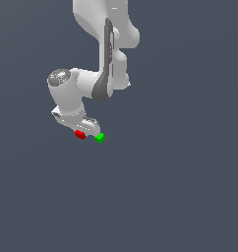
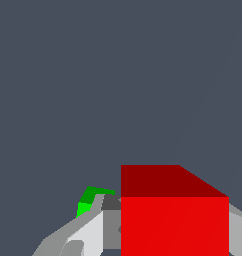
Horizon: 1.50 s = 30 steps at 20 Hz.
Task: Stack the red cube on top of the green cube.
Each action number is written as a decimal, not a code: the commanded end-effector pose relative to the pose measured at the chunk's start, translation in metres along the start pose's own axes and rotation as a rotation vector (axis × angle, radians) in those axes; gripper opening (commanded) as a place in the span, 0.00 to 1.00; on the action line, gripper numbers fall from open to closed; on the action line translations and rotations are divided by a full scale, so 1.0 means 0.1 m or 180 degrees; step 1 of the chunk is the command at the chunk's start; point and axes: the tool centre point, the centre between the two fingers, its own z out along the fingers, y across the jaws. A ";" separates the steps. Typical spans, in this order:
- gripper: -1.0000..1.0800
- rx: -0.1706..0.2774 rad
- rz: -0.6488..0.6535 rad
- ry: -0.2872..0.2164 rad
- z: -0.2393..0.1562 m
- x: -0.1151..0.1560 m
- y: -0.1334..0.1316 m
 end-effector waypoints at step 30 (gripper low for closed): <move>0.96 -0.0001 -0.0002 -0.0001 0.53 -0.60 -0.49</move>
